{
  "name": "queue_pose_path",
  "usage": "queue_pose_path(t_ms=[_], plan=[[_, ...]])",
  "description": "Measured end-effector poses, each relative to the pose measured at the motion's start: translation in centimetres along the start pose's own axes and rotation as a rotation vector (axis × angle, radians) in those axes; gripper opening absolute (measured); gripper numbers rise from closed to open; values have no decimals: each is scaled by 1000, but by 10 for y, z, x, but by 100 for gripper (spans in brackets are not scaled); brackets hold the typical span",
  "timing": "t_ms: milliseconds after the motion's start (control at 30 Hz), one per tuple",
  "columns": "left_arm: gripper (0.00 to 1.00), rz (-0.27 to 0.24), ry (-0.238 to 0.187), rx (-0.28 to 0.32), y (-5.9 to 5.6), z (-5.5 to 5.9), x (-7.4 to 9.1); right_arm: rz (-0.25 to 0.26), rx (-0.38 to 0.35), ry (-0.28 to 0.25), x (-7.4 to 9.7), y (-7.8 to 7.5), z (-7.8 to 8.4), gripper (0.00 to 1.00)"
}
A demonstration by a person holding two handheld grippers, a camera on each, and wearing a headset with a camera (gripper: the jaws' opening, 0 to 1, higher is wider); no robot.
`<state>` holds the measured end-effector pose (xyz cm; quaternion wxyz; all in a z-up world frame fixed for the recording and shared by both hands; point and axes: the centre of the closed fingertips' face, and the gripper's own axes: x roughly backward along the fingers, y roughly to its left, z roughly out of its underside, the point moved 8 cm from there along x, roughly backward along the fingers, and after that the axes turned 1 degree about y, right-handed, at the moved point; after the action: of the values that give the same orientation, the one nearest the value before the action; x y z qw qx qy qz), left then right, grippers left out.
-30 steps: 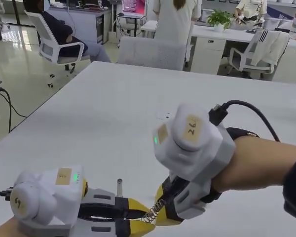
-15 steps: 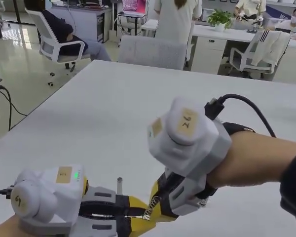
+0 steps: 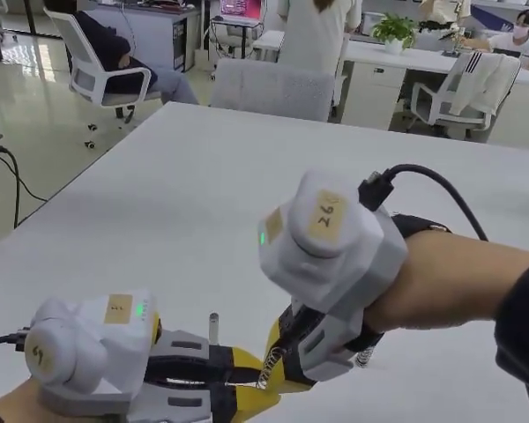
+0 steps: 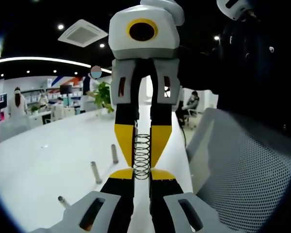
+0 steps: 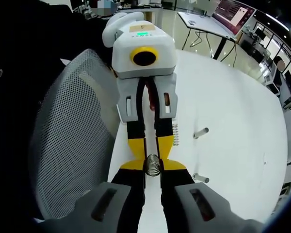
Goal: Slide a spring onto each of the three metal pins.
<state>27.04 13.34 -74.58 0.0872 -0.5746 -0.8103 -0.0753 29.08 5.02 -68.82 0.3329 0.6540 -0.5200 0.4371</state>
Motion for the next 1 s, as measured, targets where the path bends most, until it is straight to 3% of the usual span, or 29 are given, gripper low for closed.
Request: queue_pose_path(t_ms=[267,1000], plan=[[12,13,8,26,-1,3,-1,-2,0,8,0,-3,0,8],[30,-64,6,89,6,15,16,54,-49,51,19,-23,25,8]])
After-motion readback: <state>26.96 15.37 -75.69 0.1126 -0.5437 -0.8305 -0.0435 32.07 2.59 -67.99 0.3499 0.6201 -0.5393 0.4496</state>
